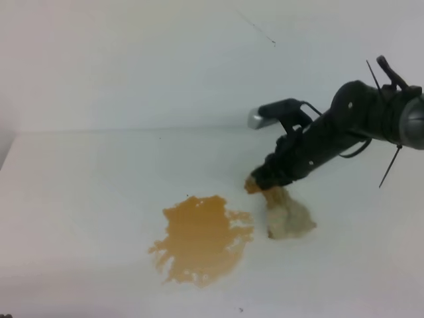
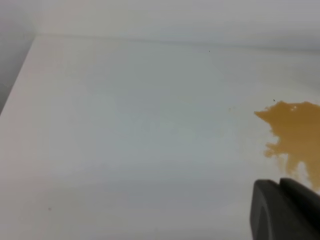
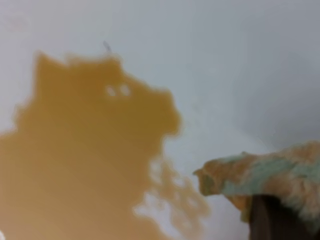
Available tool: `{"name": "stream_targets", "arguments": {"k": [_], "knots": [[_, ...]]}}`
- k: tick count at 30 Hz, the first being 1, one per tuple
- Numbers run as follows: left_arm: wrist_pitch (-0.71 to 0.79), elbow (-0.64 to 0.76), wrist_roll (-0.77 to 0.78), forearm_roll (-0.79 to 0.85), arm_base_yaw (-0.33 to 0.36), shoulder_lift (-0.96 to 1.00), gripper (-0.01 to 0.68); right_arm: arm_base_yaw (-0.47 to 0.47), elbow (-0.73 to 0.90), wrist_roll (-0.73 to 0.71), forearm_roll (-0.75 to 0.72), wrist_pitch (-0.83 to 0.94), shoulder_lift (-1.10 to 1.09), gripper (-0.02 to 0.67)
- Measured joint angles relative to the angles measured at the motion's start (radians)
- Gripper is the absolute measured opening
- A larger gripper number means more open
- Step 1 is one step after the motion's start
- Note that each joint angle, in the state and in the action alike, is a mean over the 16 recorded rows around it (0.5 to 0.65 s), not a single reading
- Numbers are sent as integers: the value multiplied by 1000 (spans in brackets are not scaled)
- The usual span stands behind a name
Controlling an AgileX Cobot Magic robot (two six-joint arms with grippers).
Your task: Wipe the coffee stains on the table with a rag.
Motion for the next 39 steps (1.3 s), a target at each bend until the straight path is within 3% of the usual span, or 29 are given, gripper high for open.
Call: {"name": "stream_targets", "arguments": {"k": [15, 39], "knots": [[0, 0, 0, 0, 0, 0, -2, 45, -182, -75, 157, 79, 167, -3], [0, 0, 0, 0, 0, 0, -2, 189, -204, -109, 348, -19, 206, -2]]}}
